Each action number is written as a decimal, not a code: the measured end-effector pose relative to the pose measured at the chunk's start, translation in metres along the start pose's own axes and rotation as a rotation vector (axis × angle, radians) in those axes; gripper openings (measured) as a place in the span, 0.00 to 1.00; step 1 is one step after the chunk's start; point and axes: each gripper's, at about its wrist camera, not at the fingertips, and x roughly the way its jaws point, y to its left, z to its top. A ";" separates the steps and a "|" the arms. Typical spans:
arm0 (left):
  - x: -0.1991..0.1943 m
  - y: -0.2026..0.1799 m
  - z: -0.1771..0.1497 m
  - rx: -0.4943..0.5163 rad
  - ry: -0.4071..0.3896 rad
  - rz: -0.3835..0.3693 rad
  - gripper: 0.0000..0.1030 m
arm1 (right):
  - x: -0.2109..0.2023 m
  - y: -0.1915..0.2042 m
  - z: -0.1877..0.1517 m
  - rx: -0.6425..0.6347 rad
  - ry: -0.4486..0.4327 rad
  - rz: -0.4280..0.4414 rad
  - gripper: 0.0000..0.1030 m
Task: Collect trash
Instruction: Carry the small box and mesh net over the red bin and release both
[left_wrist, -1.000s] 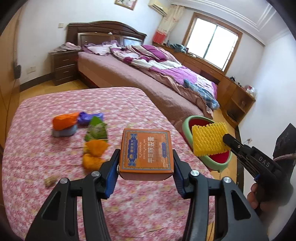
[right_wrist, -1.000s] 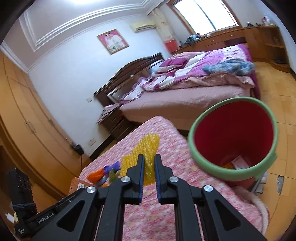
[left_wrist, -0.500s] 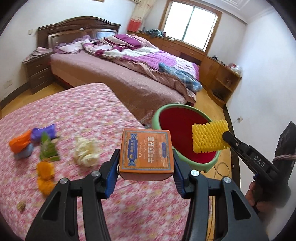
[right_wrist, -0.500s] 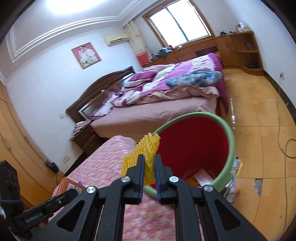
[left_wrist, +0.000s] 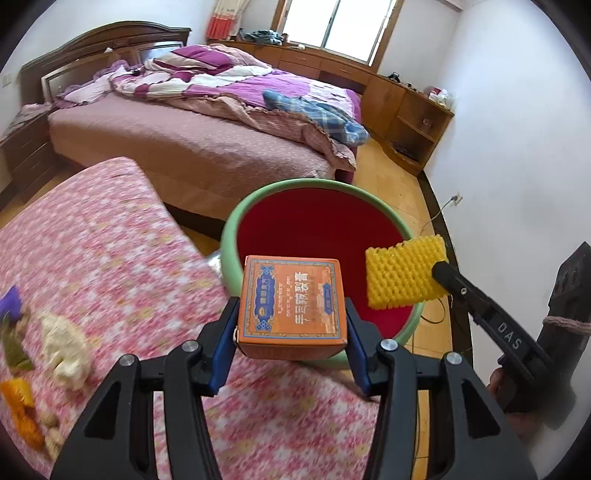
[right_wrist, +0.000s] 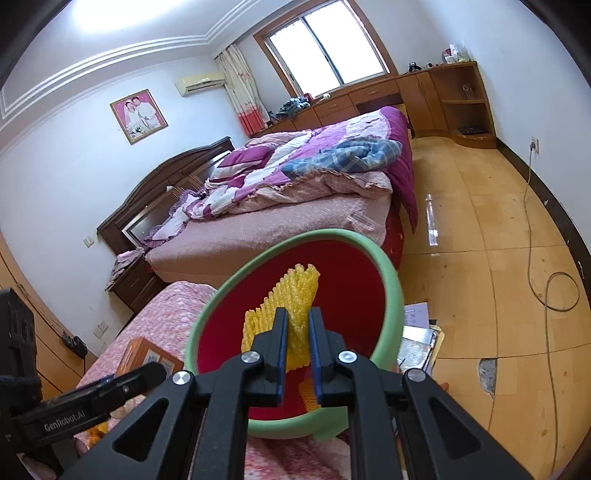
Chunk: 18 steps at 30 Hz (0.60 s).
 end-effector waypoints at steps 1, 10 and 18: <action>0.004 -0.002 0.001 0.005 0.002 -0.003 0.51 | 0.001 -0.001 -0.001 0.001 0.004 -0.002 0.13; 0.030 -0.006 0.010 -0.006 0.007 -0.015 0.54 | 0.019 -0.019 -0.003 0.027 0.033 -0.005 0.16; 0.025 0.005 0.010 -0.048 -0.009 0.040 0.54 | 0.025 -0.025 -0.006 0.066 0.061 0.014 0.30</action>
